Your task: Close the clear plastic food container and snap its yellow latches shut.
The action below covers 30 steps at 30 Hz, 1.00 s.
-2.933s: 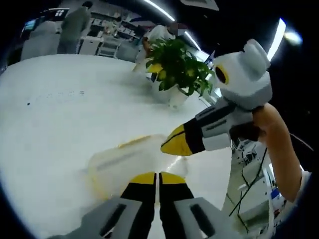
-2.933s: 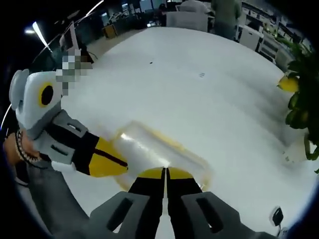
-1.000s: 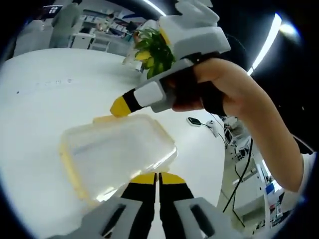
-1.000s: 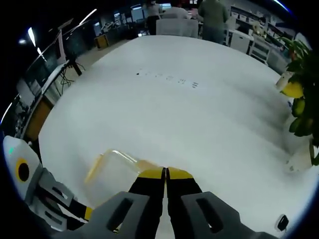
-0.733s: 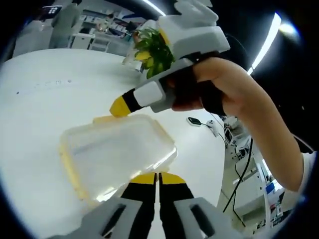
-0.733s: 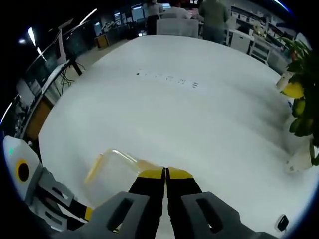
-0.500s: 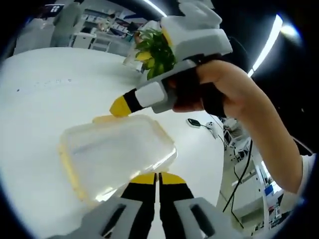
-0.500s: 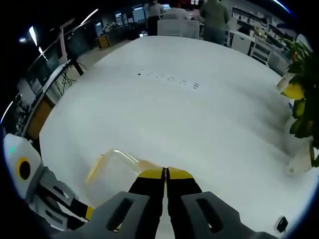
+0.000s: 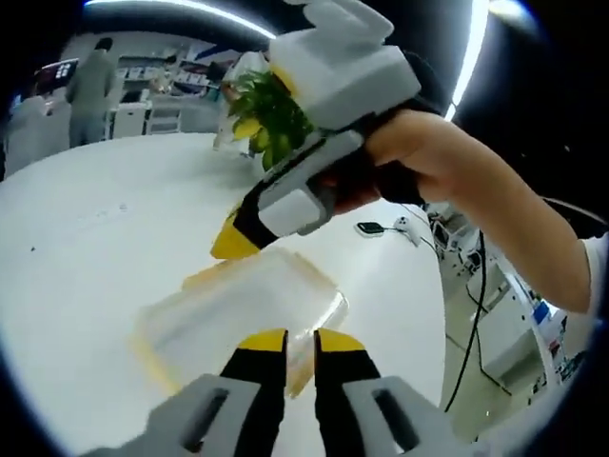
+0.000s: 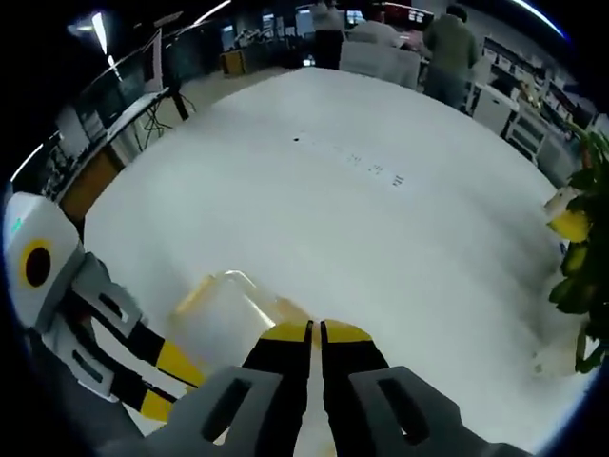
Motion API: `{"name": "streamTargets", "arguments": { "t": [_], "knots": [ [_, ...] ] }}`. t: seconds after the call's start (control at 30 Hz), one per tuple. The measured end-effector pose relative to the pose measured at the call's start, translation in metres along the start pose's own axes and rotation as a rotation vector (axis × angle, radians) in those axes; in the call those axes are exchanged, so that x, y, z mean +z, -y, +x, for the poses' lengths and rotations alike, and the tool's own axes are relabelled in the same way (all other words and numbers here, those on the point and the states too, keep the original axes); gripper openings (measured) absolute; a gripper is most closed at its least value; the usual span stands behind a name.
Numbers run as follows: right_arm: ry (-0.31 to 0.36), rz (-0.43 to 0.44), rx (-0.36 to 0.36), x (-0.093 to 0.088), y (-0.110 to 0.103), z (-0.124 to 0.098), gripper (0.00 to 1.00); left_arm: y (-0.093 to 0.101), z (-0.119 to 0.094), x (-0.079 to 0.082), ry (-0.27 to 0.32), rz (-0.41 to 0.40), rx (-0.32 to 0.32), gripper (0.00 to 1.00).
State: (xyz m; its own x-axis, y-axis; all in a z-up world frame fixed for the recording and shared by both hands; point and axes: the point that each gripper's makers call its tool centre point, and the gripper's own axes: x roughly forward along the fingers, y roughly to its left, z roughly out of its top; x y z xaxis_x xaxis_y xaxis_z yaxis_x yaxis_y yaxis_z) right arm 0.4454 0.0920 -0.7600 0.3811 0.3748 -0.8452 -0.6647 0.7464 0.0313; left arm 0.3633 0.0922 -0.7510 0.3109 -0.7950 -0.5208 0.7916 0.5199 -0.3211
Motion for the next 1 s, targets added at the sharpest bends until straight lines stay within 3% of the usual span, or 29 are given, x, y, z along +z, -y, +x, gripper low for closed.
{"name": "streamTargets", "arguments": {
  "t": [0.07, 0.17, 0.27, 0.37, 0.47, 0.53, 0.6, 0.7, 0.8, 1.0],
  "knots": [
    [-0.019, -0.050, 0.031, -0.001, -0.004, -0.002, 0.06, 0.005, 0.001, 0.002, 0.000, -0.002, -0.047, 0.08],
    [-0.033, -0.176, 0.031, 0.000, -0.005, -0.006, 0.11, 0.000, 0.001, 0.005, 0.004, 0.030, -0.035, 0.12],
    [-0.067, -0.231, 0.080, -0.003, -0.011, -0.008, 0.17, 0.000, 0.001, 0.003, -0.019, 0.067, -0.045, 0.18],
    [-0.106, -0.323, 0.119, -0.005, -0.014, -0.011, 0.26, -0.001, 0.001, -0.001, -0.054, 0.156, -0.045, 0.24],
    [-0.173, -0.438, 0.134, -0.010, -0.015, -0.013, 0.28, 0.004, 0.003, -0.002, -0.064, 0.223, -0.062, 0.27],
    [-0.206, -0.475, 0.153, -0.011, -0.017, -0.012, 0.28, 0.008, 0.003, -0.003, -0.076, 0.243, -0.085, 0.30],
    [-0.237, -0.504, 0.177, -0.013, -0.020, -0.011, 0.31, 0.005, 0.003, -0.004, -0.094, 0.328, -0.067, 0.34],
    [-0.276, -0.573, 0.199, -0.014, -0.021, -0.008, 0.32, 0.009, 0.003, -0.006, -0.106, 0.362, -0.082, 0.33],
    [-0.295, -0.574, 0.178, -0.010, -0.017, 0.000, 0.30, 0.012, 0.002, -0.008, -0.115, 0.387, -0.092, 0.33],
    [-0.340, -0.622, 0.251, -0.015, -0.033, 0.010, 0.33, 0.012, 0.005, -0.010, -0.137, 0.461, -0.096, 0.33]
  ]
}}
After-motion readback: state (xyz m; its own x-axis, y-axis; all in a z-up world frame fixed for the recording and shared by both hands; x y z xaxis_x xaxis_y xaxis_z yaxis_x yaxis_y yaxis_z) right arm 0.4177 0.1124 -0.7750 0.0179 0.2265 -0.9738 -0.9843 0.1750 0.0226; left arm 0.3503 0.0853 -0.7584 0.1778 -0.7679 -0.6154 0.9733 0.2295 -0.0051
